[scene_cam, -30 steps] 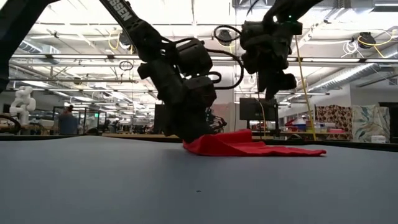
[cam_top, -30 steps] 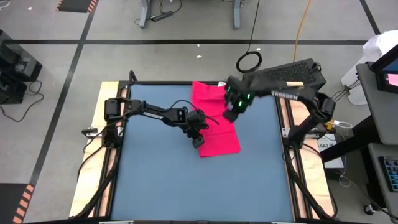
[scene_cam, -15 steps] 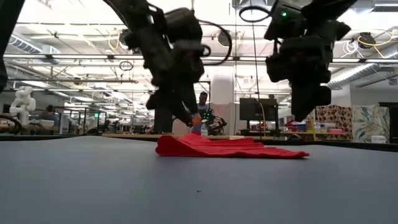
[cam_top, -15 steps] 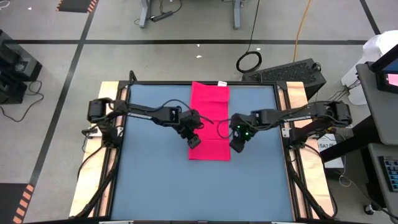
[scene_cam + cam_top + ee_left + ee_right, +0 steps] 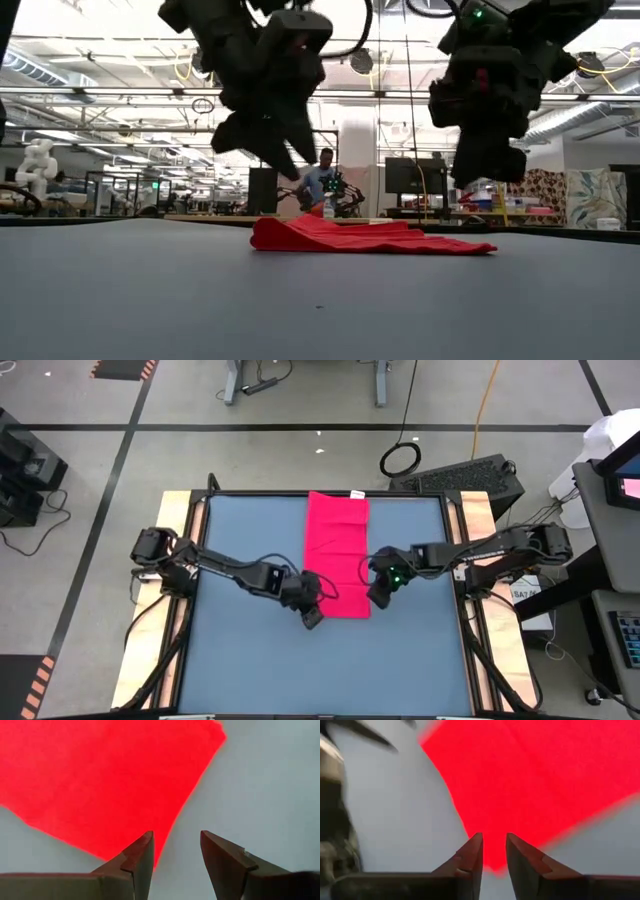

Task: Roll towel
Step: Roll the red towel

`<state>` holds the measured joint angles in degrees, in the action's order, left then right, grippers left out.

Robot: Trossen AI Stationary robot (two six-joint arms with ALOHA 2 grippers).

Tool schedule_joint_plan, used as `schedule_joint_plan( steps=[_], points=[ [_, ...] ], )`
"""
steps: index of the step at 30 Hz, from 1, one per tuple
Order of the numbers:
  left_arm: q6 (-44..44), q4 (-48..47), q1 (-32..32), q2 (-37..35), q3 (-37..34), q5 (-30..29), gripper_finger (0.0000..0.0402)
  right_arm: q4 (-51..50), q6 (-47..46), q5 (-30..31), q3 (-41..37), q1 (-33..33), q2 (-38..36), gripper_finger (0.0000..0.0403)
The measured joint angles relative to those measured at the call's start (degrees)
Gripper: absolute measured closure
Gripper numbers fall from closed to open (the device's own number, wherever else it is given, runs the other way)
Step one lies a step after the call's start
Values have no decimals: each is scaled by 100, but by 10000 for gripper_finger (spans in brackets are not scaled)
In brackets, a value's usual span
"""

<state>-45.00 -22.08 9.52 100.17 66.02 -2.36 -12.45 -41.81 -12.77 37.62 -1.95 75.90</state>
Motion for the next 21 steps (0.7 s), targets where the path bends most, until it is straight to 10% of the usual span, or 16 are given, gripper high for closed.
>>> schedule_joint_plan(
  steps=[21],
  points=[
    [52, 2017, 547, 112, -620, -1422, 236, 776, -1327, 1524, -85, 1083, 728, 402]
  ],
)
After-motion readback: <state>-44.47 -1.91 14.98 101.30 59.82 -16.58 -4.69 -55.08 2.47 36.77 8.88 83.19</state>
